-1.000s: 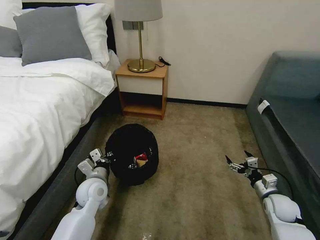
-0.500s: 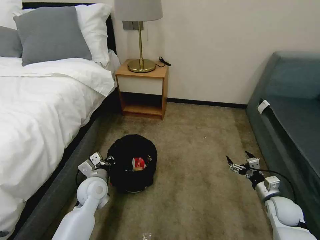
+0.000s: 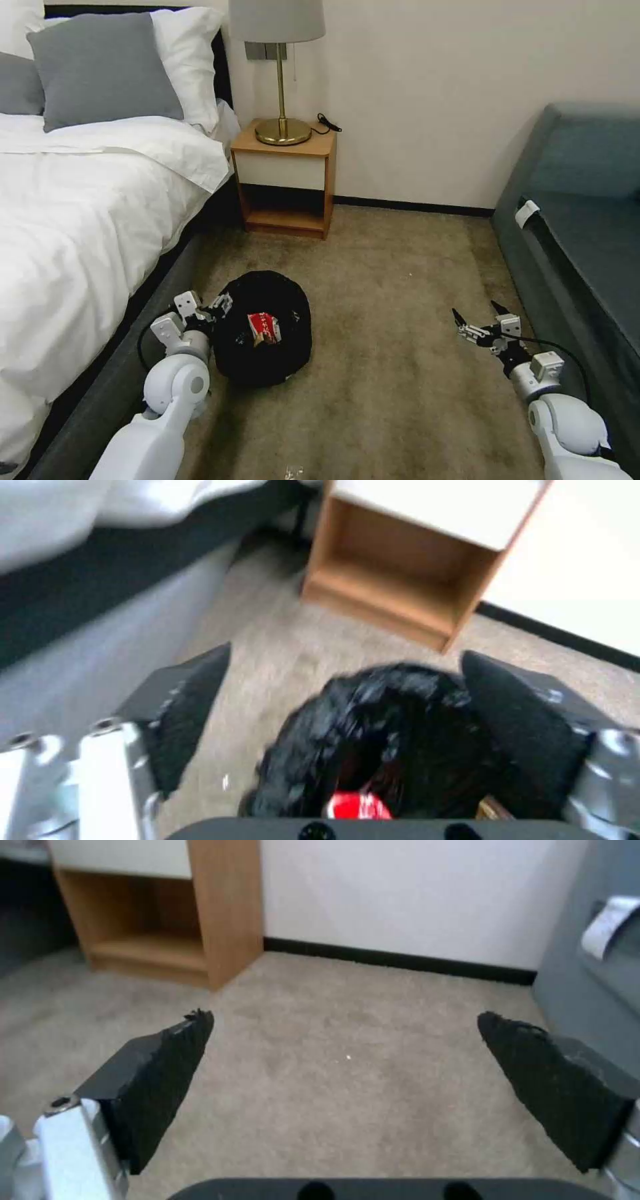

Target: Pick up the trash bin, then pick up the garbage on the floor and place it into the trash bin.

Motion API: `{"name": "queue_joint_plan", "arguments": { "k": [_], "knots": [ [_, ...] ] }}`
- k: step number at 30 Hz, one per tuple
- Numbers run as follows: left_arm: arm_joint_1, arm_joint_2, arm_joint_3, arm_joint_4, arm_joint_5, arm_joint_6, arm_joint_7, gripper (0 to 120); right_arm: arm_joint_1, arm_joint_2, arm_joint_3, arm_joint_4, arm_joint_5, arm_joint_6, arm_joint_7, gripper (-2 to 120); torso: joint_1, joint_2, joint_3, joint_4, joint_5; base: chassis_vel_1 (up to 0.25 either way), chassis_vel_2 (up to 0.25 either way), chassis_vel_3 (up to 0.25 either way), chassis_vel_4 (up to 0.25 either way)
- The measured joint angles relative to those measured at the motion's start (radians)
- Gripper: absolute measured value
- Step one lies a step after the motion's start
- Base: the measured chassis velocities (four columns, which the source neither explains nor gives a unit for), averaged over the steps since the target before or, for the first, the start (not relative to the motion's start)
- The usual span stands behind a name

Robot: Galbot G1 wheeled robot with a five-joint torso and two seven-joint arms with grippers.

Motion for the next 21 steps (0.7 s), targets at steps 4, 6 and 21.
{"name": "queue_joint_plan", "arguments": {
  "k": [4,6,21],
  "knots": [
    [0.028,0.012,0.007,-0.027,0.176,-0.040,0.109,100,-0.012,0.020,-0.013,0.034,0.086,-0.046,0.056,100,0.000,0.000,0.000,0.0001,0.0000,0.000,0.000,0.000,0.000],
    [0.035,0.013,0.011,-0.034,0.230,-0.054,0.138,100,-0.016,0.027,-0.016,0.043,0.105,-0.053,0.068,100,0.000,0.000,0.000,0.0000,0.0001,0.000,0.000,0.000,0.000],
    [0.075,-0.028,0.115,-0.067,0.528,-0.158,0.250,100,-0.066,0.154,-0.040,0.164,0.209,-0.114,0.147,100,0.000,0.000,0.000,-0.0001,0.0000,0.000,0.000,0.000,0.000]
  ]
}}
